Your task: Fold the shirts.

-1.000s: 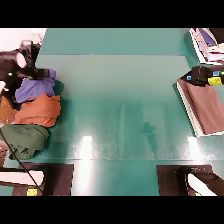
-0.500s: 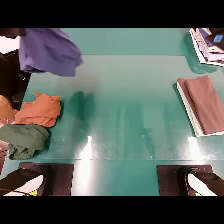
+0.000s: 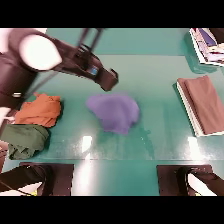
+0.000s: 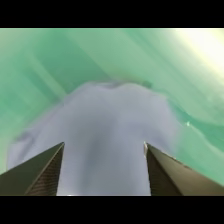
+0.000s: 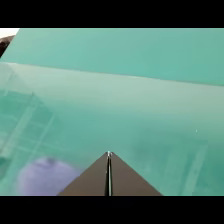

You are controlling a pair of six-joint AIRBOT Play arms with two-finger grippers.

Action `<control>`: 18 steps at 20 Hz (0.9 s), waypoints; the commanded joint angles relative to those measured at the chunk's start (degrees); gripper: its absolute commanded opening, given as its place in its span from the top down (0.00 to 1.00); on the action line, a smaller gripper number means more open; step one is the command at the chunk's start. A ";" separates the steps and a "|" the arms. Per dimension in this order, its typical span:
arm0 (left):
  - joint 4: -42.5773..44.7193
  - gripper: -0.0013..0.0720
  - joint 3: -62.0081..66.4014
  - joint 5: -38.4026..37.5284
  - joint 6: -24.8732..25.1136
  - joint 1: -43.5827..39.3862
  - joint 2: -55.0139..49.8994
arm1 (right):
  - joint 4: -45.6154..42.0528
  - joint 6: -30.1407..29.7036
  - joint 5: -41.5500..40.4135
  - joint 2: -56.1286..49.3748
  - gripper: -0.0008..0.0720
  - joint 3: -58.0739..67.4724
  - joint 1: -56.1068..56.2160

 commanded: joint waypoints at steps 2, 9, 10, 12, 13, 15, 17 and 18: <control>6.86 0.17 -1.53 -2.49 -2.01 4.15 -3.45 | 0.09 -0.02 1.95 0.02 0.97 0.20 0.02; -8.22 0.17 -23.34 6.10 -2.97 21.92 -4.87 | 0.07 -0.02 1.77 0.00 0.97 0.20 0.02; -11.47 0.17 -26.36 8.68 -2.12 22.75 -6.05 | 0.07 -0.02 1.77 0.00 0.97 0.20 0.02; -16.20 0.17 -28.41 11.47 0.61 23.06 -9.40 | 0.04 -0.02 1.88 -0.20 0.97 0.20 0.02; -18.10 0.17 -28.41 12.55 1.68 23.04 -10.91 | 0.02 -0.02 2.32 -0.55 0.97 0.20 0.02; -21.84 0.18 -28.41 15.82 1.88 23.04 -12.85 | 0.04 -0.02 4.74 -1.49 0.97 0.20 0.02; -22.82 0.43 -28.35 18.40 1.86 23.06 -13.07 | 0.04 0.00 7.87 -3.02 0.97 0.20 0.02; -22.80 0.67 -28.17 19.12 1.90 23.06 -13.07 | 0.02 0.00 9.62 -3.87 0.97 0.13 0.02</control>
